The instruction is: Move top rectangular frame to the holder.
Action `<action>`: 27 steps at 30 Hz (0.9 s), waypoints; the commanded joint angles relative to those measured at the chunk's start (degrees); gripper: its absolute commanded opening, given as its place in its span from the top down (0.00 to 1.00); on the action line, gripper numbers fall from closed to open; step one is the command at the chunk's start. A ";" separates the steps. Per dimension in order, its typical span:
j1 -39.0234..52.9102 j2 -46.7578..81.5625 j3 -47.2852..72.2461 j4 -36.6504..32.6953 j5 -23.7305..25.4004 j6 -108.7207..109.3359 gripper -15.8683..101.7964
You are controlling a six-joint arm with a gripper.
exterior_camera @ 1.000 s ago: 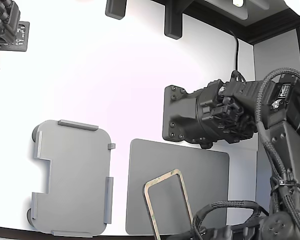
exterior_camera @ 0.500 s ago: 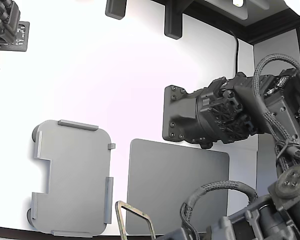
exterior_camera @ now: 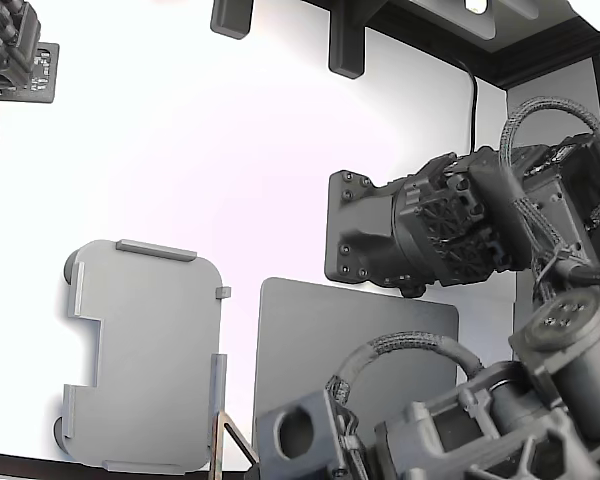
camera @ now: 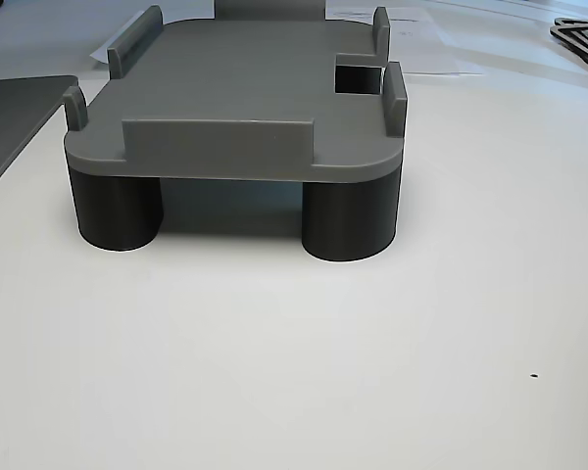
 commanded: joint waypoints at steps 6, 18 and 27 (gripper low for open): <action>-4.75 2.55 -1.58 0.97 -2.99 9.49 0.90; -10.20 2.81 -1.58 0.09 -10.46 12.83 0.95; -11.07 4.22 -1.58 1.58 -8.70 17.49 0.95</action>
